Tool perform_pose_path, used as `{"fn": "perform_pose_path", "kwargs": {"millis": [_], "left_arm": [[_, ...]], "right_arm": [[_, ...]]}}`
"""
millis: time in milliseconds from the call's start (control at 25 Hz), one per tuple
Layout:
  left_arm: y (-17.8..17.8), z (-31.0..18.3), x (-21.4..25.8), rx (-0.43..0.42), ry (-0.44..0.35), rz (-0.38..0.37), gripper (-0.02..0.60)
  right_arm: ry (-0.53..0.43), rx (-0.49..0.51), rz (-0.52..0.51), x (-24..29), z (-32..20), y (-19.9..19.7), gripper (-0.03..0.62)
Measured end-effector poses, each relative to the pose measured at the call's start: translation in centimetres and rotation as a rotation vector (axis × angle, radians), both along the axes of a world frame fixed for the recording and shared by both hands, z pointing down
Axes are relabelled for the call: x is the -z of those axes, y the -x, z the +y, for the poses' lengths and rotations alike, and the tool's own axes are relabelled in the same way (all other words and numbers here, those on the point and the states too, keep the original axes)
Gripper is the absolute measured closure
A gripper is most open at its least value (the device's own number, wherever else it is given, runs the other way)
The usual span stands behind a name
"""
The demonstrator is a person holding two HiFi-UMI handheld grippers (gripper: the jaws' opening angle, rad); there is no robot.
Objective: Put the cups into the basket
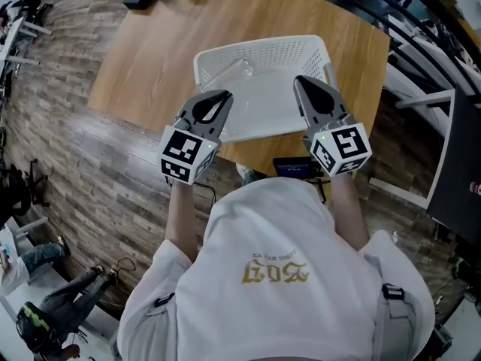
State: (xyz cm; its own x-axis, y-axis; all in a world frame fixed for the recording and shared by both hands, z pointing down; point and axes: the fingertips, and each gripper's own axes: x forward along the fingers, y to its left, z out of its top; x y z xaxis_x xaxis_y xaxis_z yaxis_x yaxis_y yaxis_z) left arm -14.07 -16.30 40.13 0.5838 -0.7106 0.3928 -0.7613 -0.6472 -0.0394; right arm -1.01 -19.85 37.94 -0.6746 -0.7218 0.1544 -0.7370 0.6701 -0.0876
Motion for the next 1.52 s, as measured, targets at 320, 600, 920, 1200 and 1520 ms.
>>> {"fn": "perform_pose_path", "kwargs": {"millis": [320,600,920,1200,1520], "left_arm": [[-0.5,-0.6,-2.2,-0.045,0.065,-0.081,0.558],[-1.2,-0.9,-3.3,-0.081,0.1,-0.14,0.558],[-2.3,-1.5,-4.6,-0.13,0.133,-0.192,0.558],[-3.0,-1.6,-6.6,-0.171,0.204,-0.264,0.558],[-3.7,-1.5,-7.9,-0.193,0.243,-0.309,0.558]], "right_arm": [[0.049,0.022,0.053,-1.9,-0.7,0.8,0.583],[0.084,0.046,0.118,-3.4,-1.2,0.8,0.583],[0.111,0.08,0.209,-5.2,-1.5,0.6,0.583],[0.137,0.097,0.242,-6.3,-1.7,0.6,0.583],[0.148,0.096,0.267,-7.1,-1.8,0.4,0.583]]}}
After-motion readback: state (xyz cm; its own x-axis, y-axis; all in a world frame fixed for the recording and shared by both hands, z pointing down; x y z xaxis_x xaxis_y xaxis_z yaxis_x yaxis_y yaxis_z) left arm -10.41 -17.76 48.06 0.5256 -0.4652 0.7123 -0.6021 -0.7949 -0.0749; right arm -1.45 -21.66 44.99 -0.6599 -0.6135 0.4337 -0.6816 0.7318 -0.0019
